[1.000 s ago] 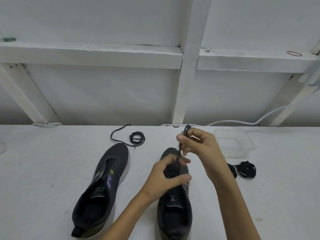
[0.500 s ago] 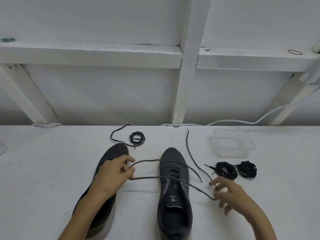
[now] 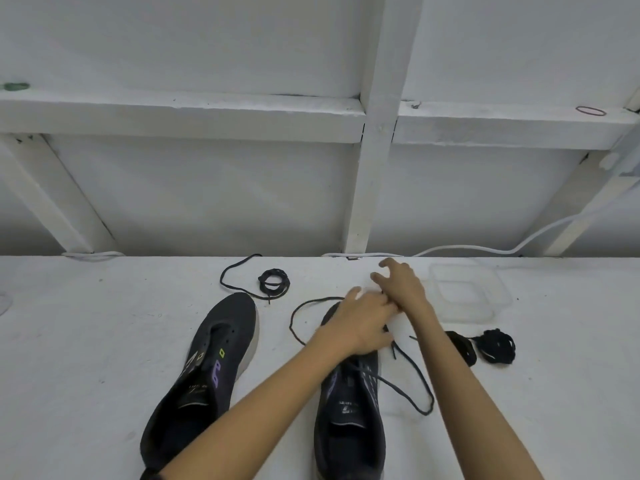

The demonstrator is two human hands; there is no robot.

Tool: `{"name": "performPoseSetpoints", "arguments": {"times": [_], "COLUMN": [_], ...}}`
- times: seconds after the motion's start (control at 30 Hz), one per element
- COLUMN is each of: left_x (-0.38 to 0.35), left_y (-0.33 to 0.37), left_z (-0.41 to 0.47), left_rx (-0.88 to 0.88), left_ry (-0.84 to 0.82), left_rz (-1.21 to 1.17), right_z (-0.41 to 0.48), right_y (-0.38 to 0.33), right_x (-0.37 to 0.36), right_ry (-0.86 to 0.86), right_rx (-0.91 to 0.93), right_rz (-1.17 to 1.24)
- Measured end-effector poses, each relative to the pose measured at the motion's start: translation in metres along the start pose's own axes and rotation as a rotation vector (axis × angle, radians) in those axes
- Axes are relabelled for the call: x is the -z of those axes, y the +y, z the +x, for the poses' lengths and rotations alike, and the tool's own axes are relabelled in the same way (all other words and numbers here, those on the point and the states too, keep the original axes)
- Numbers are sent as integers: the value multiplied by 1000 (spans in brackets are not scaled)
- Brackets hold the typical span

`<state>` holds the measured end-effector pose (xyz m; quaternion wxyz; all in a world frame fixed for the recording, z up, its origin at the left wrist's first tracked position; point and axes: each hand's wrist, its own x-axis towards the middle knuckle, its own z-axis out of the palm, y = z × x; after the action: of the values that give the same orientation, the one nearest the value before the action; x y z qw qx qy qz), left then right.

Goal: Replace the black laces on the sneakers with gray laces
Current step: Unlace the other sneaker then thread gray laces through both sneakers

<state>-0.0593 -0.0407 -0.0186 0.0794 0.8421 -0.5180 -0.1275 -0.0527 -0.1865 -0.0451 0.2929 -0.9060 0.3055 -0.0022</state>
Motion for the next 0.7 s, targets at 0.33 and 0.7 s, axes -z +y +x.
{"name": "performPoseSetpoints", "arguments": {"times": [0.33, 0.7], "left_x": [-24, 10], "left_y": [4, -30], "left_z": [34, 8], "left_rx": [214, 263], "left_ry": [13, 428], "left_rz": [144, -502], "right_z": [17, -85], "right_y": [21, 7], "right_x": [-19, 59], "right_ry": [190, 203], "right_rx": [-4, 104], "right_rz": [-43, 937]}}
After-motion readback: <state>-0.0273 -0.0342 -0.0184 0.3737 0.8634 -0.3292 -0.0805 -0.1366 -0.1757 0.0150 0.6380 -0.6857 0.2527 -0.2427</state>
